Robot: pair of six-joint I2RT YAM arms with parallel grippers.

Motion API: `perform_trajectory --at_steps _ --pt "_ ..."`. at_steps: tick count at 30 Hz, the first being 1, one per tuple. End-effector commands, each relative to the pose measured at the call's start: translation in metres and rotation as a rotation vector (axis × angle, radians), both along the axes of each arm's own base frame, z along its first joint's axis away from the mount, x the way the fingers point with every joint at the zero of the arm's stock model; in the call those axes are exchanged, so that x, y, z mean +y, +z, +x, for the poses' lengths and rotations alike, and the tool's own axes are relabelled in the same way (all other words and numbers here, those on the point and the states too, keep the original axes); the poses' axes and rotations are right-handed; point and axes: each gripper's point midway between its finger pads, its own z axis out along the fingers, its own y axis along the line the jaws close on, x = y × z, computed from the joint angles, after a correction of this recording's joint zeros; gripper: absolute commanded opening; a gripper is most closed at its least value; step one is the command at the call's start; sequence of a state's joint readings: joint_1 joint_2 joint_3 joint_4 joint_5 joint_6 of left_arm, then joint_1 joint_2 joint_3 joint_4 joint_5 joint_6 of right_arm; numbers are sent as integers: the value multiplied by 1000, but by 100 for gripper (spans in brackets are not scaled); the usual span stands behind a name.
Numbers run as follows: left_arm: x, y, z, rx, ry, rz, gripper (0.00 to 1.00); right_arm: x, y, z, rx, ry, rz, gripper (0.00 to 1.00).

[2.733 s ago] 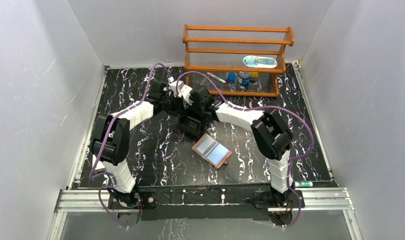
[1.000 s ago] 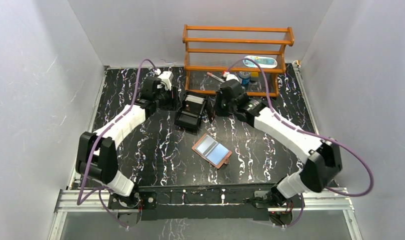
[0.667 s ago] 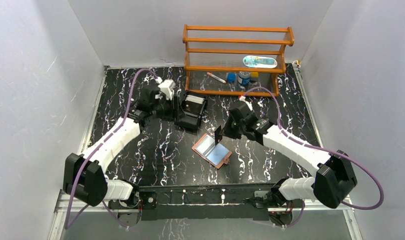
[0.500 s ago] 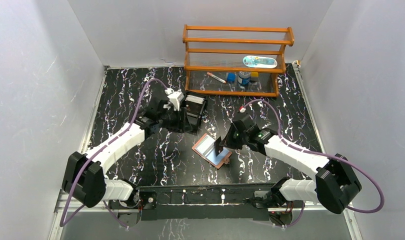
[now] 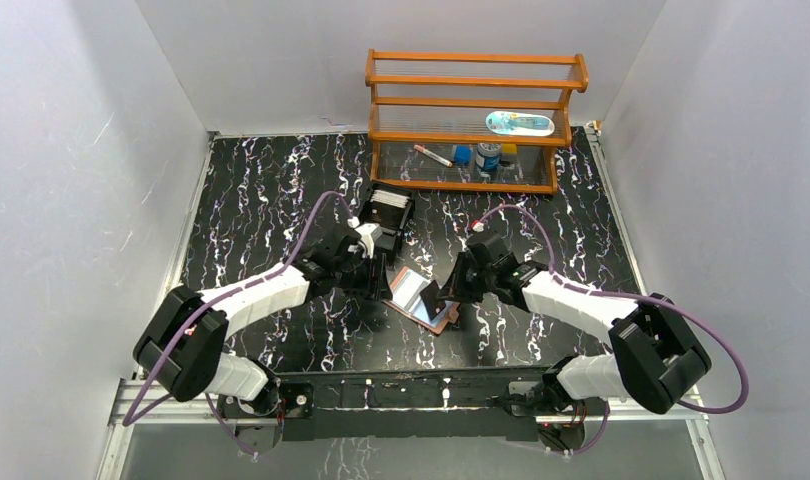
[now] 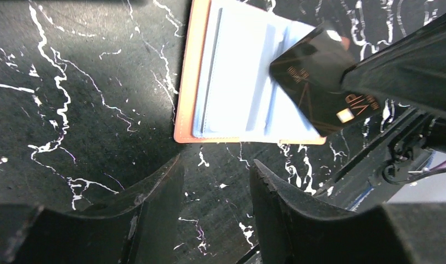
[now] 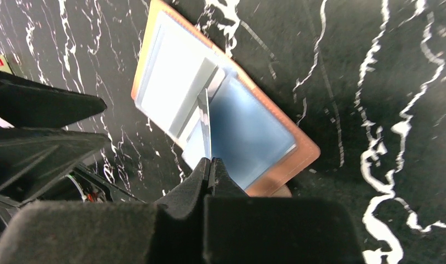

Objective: Put the credit cards into the card holder
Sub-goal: Insert the credit card into the card holder.

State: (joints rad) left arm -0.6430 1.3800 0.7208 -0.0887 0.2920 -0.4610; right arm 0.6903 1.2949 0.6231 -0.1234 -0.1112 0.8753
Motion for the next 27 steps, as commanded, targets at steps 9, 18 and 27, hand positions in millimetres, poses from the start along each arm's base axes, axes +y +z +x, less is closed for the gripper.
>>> perform_trajectory --at_steps 9,18,27 --pt "-12 -24 6 -29 -10 35 40 -10 -1 16 -12 53 100 0" --pt "-35 -37 -18 25 -71 14 28 -12 -2 14 4 -61 173 0" --pt "-58 -25 -34 40 -70 -31 29 -19 4 16 -86 -96 206 0"
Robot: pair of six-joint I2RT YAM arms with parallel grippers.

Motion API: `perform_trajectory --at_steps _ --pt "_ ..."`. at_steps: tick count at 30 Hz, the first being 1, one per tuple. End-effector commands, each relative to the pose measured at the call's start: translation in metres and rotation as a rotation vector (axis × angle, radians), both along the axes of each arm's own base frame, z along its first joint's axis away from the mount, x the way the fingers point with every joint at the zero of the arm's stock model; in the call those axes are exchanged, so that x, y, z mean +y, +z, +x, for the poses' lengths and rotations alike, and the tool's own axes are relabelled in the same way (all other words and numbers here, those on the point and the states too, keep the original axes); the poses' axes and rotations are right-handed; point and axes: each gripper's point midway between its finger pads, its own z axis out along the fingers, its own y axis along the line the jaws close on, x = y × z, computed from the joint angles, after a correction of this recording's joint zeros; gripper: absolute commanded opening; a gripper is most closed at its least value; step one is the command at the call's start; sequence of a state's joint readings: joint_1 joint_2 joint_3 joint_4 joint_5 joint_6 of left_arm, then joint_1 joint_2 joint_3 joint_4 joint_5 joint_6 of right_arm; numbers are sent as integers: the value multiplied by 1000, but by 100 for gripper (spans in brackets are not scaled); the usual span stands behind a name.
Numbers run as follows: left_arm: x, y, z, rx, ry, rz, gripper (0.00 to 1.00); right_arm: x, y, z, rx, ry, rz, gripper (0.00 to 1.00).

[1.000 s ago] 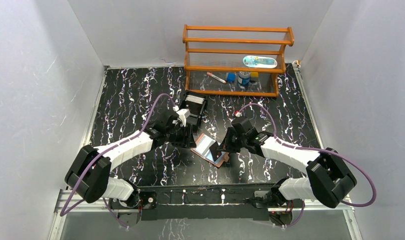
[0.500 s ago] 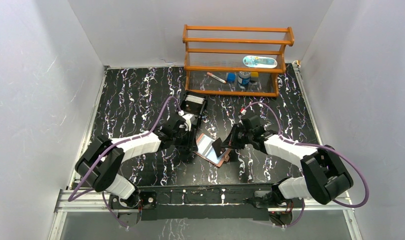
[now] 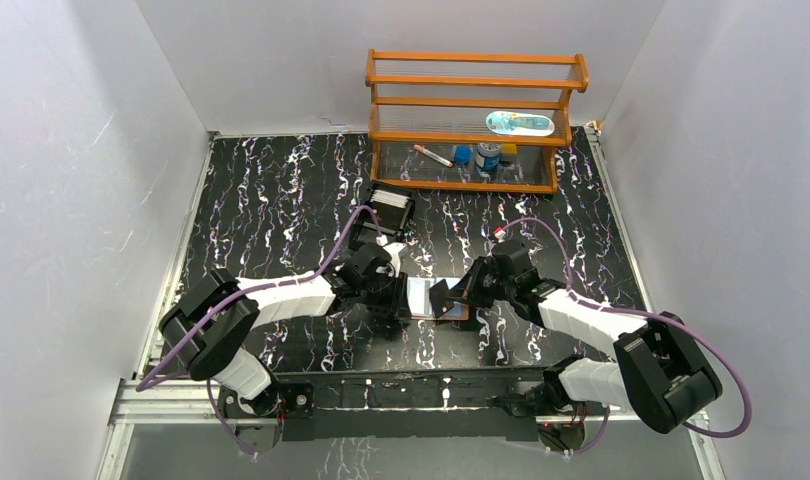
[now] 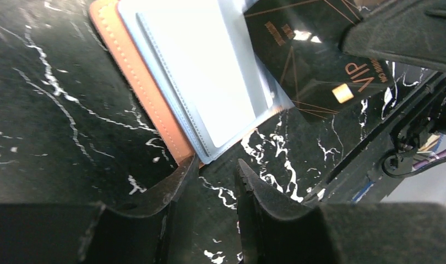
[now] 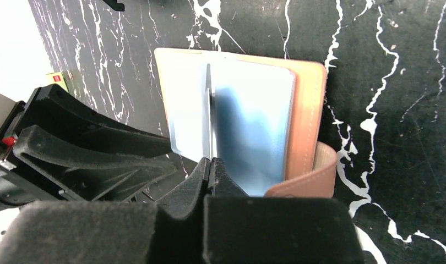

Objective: Put the credit cards into the card holder
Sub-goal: Insert the credit card into the card holder.

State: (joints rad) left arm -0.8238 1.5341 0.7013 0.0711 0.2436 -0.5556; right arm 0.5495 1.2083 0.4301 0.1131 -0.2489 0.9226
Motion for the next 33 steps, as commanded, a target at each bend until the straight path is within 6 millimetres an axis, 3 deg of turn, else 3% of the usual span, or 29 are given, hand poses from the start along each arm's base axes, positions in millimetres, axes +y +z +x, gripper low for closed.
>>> perform_trajectory --at_steps 1,11,16,18,24,27,33 --pt "-12 13 -2 -2 15 -48 29 1 7 9 -72 -21 31 0" --pt "5 14 11 -43 113 50 34 0 11 14 -179 13 29 2" --pt "2 13 16 -60 135 23 37 5 8 15 -178 32 49 2" --pt "3 11 20 -72 131 42 37 1 -8 6 -144 39 33 2" --pt "6 6 25 -99 115 88 37 -2 -13 6 -156 16 35 3" --pt "2 2 22 -70 103 84 34 -7 -18 8 -179 0 20 3" --pt "0 -5 15 -47 93 90 28 -7 -10 11 -225 -23 50 3"
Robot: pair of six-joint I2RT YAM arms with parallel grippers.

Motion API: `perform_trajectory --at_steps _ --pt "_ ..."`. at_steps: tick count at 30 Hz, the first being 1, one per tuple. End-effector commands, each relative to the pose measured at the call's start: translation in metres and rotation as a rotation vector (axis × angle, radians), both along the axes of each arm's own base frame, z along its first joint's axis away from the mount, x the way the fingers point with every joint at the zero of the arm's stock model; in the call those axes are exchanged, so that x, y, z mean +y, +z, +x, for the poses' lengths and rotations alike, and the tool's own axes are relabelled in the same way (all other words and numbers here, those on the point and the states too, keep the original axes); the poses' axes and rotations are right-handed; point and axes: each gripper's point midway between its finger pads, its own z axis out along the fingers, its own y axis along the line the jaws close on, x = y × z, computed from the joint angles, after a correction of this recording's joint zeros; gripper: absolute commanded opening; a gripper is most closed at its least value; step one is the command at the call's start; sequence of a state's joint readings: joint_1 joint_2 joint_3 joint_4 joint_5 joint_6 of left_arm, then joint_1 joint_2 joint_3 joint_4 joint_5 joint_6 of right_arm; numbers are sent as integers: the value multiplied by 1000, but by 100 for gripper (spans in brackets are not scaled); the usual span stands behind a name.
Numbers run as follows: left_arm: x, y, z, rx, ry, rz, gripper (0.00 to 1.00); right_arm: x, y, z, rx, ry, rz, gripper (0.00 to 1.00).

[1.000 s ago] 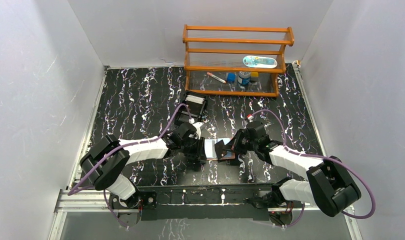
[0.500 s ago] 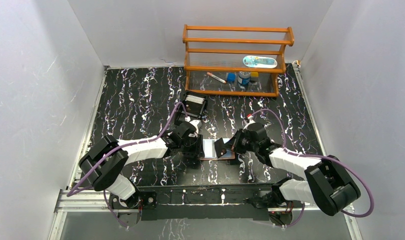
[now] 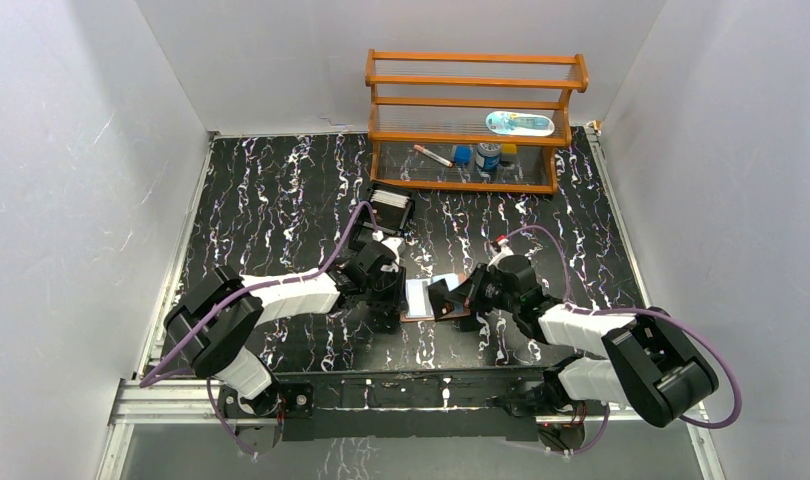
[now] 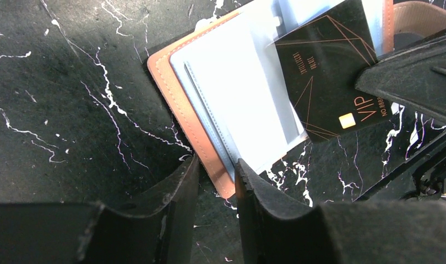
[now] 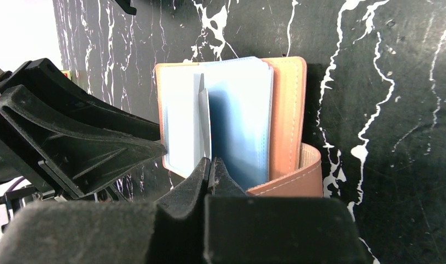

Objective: Put the credit cards into the card holder
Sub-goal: Insert the credit card into the card holder.

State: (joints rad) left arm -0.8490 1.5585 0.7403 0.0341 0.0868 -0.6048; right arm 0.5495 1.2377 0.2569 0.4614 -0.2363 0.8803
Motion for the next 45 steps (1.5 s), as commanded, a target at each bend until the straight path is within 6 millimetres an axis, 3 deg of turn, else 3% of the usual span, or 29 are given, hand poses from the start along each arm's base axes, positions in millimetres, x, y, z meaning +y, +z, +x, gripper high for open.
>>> perform_trajectory --at_steps 1,17,28,38,45 --pt "-5 -1 -3 3 -18 5 27 -6 7 10 -75 -48 3 3" --pt "-8 -4 -7 8 -23 13 26 0 13 19 -121 -56 51 2" --pt "-11 -8 -11 17 -31 13 26 1 11 11 -91 -81 122 3" --pt "-15 -2 -9 5 -40 4 27 4 2 6 -26 -30 64 16" --pt "-16 4 -11 6 -35 -14 29 -20 -9 7 20 -48 -158 44"
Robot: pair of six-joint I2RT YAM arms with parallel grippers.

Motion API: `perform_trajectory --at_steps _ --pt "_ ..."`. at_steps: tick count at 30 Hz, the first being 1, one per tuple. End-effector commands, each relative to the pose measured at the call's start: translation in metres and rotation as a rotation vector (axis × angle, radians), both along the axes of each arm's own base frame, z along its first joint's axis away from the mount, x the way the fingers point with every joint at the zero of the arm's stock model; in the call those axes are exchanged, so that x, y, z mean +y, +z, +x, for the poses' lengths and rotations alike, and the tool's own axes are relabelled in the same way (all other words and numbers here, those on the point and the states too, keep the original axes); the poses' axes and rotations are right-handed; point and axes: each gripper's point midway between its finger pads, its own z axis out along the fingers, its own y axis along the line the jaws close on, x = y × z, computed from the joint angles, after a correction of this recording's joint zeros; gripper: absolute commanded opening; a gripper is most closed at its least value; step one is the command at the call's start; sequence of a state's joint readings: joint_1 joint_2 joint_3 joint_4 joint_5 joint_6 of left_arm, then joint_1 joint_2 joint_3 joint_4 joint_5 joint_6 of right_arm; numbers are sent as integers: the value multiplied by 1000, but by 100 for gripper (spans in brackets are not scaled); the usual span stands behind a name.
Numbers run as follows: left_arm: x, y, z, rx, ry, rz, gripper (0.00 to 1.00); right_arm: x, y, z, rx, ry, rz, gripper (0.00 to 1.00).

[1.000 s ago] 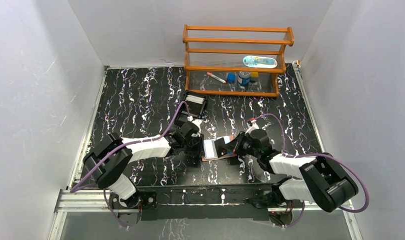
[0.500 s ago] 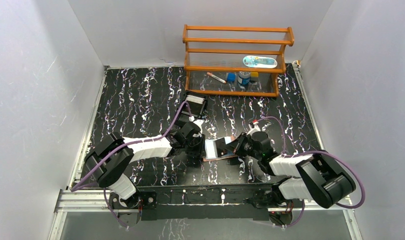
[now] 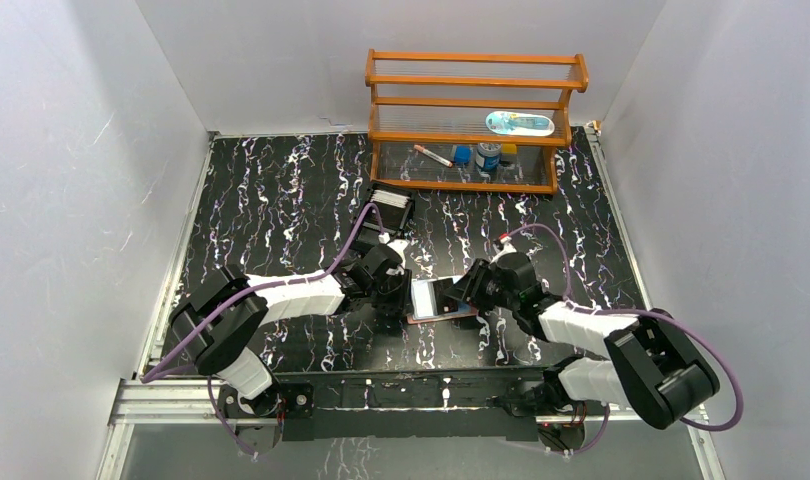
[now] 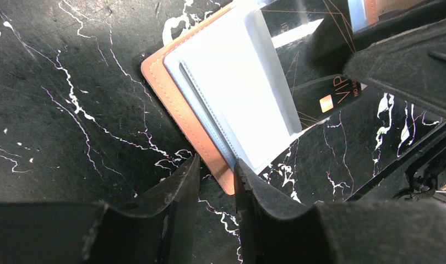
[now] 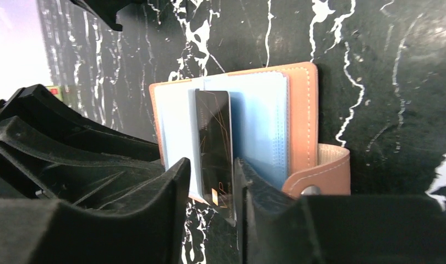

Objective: Put the credit cards into the card holder
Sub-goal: Insert the credit card into the card holder.

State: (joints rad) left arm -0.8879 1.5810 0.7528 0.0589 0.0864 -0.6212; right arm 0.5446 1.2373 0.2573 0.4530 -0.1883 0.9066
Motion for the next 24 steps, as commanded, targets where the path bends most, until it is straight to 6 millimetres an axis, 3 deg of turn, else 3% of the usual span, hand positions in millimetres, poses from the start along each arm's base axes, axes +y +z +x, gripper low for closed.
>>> perform_trajectory --at_steps 1,9,13,24 --pt "-2 3 -3 4 -8 6 29 -14 3 8 0 6 -164 45" --pt "-8 9 9 -27 14 1 31 -15 12 13 2 33 -219 55" --pt "-8 8 11 -36 22 3 31 -6 12 14 -3 65 -185 54" --pt "-6 1 9 -24 20 11 31 10 20 17 -32 150 -172 28"
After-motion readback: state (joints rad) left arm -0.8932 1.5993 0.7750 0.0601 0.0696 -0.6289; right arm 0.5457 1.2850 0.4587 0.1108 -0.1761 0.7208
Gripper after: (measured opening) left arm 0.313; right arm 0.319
